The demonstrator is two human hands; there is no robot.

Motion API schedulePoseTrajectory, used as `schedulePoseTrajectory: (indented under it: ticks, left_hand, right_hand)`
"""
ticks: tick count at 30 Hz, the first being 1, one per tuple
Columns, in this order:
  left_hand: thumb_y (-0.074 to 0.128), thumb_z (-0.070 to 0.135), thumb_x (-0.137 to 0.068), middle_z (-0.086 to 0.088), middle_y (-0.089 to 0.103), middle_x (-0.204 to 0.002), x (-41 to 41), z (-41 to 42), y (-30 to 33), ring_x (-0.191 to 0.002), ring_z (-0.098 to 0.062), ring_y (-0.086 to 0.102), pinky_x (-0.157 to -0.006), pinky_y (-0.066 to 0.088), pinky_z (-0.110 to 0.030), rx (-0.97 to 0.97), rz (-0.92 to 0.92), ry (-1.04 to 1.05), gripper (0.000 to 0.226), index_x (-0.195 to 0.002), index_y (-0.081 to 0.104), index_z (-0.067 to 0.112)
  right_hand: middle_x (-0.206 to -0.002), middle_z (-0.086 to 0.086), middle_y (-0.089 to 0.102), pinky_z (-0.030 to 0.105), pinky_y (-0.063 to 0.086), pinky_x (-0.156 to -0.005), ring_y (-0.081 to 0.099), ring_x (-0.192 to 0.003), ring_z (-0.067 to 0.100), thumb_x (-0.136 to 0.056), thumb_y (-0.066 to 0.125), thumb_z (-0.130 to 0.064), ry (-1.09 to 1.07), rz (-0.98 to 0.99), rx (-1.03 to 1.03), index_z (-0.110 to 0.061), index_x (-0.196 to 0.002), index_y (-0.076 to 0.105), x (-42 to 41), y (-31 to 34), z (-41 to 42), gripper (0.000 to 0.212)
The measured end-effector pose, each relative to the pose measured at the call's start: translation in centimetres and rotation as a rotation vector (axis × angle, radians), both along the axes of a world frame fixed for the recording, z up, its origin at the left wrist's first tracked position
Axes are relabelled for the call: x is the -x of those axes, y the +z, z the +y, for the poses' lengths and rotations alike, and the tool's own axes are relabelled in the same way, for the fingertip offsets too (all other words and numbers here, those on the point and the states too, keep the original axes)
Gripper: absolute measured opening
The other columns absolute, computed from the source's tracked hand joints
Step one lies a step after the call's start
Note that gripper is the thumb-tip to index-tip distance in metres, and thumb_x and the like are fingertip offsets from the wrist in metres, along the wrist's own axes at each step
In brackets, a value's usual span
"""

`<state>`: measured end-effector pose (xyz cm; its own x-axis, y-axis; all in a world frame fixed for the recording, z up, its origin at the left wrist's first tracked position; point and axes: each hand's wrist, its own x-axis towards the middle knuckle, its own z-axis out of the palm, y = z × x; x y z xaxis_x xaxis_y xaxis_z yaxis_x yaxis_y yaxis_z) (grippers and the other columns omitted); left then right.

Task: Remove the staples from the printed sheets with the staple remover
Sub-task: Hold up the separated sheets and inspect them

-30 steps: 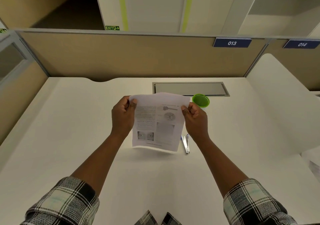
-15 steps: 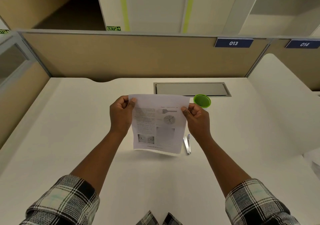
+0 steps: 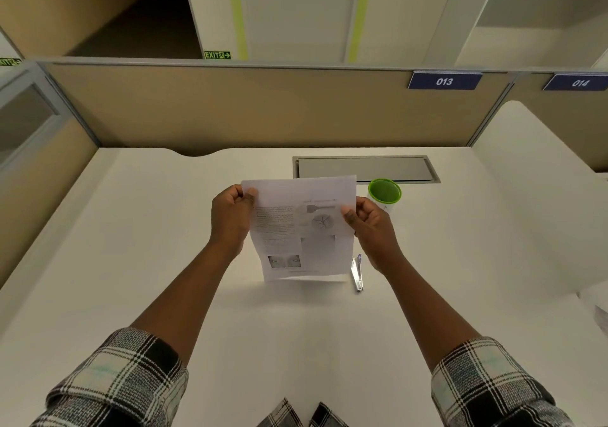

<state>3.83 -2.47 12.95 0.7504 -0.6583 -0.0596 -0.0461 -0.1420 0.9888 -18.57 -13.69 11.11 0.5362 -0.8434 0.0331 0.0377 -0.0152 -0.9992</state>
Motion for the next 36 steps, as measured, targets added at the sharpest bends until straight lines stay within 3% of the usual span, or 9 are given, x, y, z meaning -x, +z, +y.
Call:
schedulePoseTrajectory:
  ticks: [5, 10, 13, 16, 20, 27, 33, 36]
  left_hand:
    - [0.052, 0.023, -0.097, -0.005, 0.067, -0.094, -0.2, -0.2, 0.8, -0.085, -0.022, 0.057, -0.078, 0.053, -0.048, 0.029, 0.096, 0.01, 0.017, -0.089, 0.067, 0.018]
    - [0.05, 0.031, -0.098, -0.01, 0.067, -0.107, -0.4, -0.6, 0.4, -0.098, -0.03, 0.063, -0.083, 0.054, -0.051, -0.008, 0.187, -0.026, 0.021, -0.099, 0.065, 0.015]
    - [0.051, 0.037, -0.097, -0.006, 0.067, -0.111, 0.0, -0.3, -0.7, -0.102, -0.029, 0.064, -0.088, 0.054, -0.048, -0.065, 0.278, -0.143, 0.027, -0.106, 0.061, 0.014]
    - [0.057, 0.035, -0.094, -0.003, 0.07, -0.111, 0.6, 0.5, -2.4, -0.104, -0.028, 0.066, -0.089, 0.055, -0.048, -0.136, 0.278, -0.251, 0.027, -0.111, 0.064, 0.015]
    - [0.063, 0.028, -0.091, 0.004, 0.072, -0.11, 1.6, 1.9, -4.5, -0.099, -0.017, 0.069, -0.083, 0.058, -0.037, -0.187, 0.227, -0.385, 0.022, -0.112, 0.067, 0.02]
    - [0.062, 0.015, -0.091, -0.003, 0.071, -0.113, 0.2, 2.6, -7.6, -0.102, -0.027, 0.068, -0.09, 0.055, -0.046, -0.28, 0.263, -0.354, 0.023, -0.114, 0.066, 0.013]
    - [0.056, 0.011, -0.095, 0.002, 0.07, -0.11, 0.1, 2.1, -8.2, -0.098, -0.017, 0.067, -0.073, 0.052, -0.026, -0.302, 0.275, -0.272, 0.02, -0.112, 0.066, 0.013]
    - [0.055, 0.011, -0.095, 0.002, 0.07, -0.109, 0.0, 2.0, -8.4, -0.096, -0.016, 0.066, -0.068, 0.05, -0.023, -0.299, 0.254, -0.251, 0.018, -0.11, 0.065, 0.014]
  right_hand:
    - [-0.113, 0.006, 0.071, 0.037, 0.055, -0.09, 0.068, -0.104, 0.02, -0.092, 0.063, -0.017, 0.131, 0.134, -0.011, -0.007, -0.123, 0.059, 0.7, -1.4, -0.2, 0.033]
    - [-0.108, 0.002, 0.073, 0.049, 0.054, -0.09, 0.069, -0.1, 0.021, -0.092, 0.062, -0.02, 0.067, 0.203, -0.038, -0.013, -0.118, 0.064, 0.8, -3.0, -0.4, 0.027]
    - [-0.106, 0.003, 0.073, 0.051, 0.055, -0.088, 0.07, -0.097, 0.024, -0.093, 0.061, -0.017, 0.018, 0.181, -0.113, -0.011, -0.117, 0.063, 0.5, -3.3, -0.4, 0.025]
    - [-0.107, 0.007, 0.072, 0.049, 0.056, -0.086, 0.069, -0.097, 0.028, -0.094, 0.059, -0.015, 0.003, 0.136, -0.182, -0.01, -0.117, 0.062, 0.2, -3.6, -0.7, 0.024]
    - [-0.109, 0.009, 0.072, 0.048, 0.057, -0.085, 0.069, -0.098, 0.031, -0.094, 0.057, -0.013, -0.03, 0.095, -0.261, -0.009, -0.117, 0.062, -0.2, -3.8, -1.0, 0.023]
    - [-0.109, 0.008, 0.072, 0.048, 0.056, -0.084, 0.069, -0.098, 0.03, -0.094, 0.058, -0.012, -0.083, 0.06, -0.354, -0.009, -0.113, 0.063, -1.1, -3.9, -1.8, 0.02]
    - [-0.109, 0.011, 0.071, 0.052, 0.056, -0.083, 0.069, -0.096, 0.033, -0.095, 0.058, -0.016, -0.056, 0.131, -0.416, -0.011, -0.119, 0.06, -2.4, -4.4, -1.9, 0.025]
    - [-0.109, 0.011, 0.071, 0.051, 0.056, -0.083, 0.069, -0.097, 0.033, -0.094, 0.059, -0.016, -0.027, 0.151, -0.425, -0.011, -0.121, 0.059, -2.6, -4.9, -1.8, 0.027]
